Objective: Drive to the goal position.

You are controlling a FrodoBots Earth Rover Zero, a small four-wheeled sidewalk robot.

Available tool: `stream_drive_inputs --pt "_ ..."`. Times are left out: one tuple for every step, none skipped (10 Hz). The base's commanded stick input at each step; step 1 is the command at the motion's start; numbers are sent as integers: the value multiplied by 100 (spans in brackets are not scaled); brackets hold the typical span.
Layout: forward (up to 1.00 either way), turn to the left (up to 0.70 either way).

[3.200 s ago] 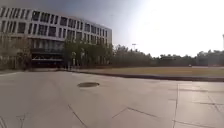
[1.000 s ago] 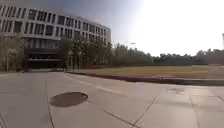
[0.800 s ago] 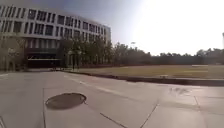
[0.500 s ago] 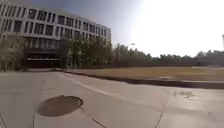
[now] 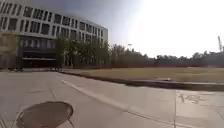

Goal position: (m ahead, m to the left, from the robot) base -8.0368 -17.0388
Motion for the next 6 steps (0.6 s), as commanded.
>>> stream_drive_inputs --pt "70 -35" --pt "70 -35" --pt "70 -35" --pt "70 -35" --pt "70 -35" --pt "70 -35"
